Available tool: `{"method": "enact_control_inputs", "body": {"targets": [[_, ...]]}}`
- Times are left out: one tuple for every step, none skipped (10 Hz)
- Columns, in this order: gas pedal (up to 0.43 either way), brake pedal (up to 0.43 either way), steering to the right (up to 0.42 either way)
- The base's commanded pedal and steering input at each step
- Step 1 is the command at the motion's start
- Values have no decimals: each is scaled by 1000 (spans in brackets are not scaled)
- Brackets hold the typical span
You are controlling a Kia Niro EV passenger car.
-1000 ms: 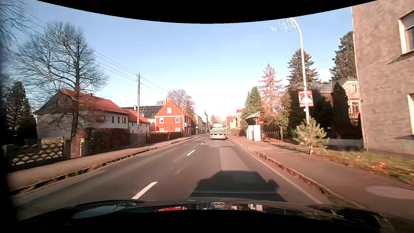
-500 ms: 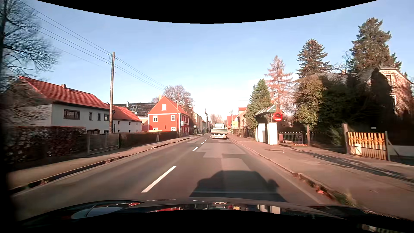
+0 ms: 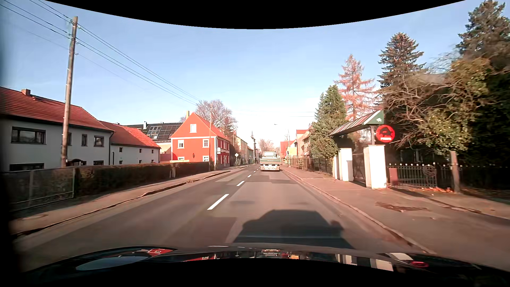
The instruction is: Follow the waypoints while adhering to traffic rules and regulations
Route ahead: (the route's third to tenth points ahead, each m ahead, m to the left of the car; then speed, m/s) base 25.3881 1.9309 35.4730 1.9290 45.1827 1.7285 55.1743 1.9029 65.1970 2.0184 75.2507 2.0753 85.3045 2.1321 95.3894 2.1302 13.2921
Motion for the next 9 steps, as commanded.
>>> {"method": "enact_control_inputs", "body": {"targets": [[87,0,-3],[87,0,-2],[87,0,-2],[98,0,-3],[98,0,-2],[98,0,-3],[98,0,-3],[87,0,-3],[87,0,-2]]}}
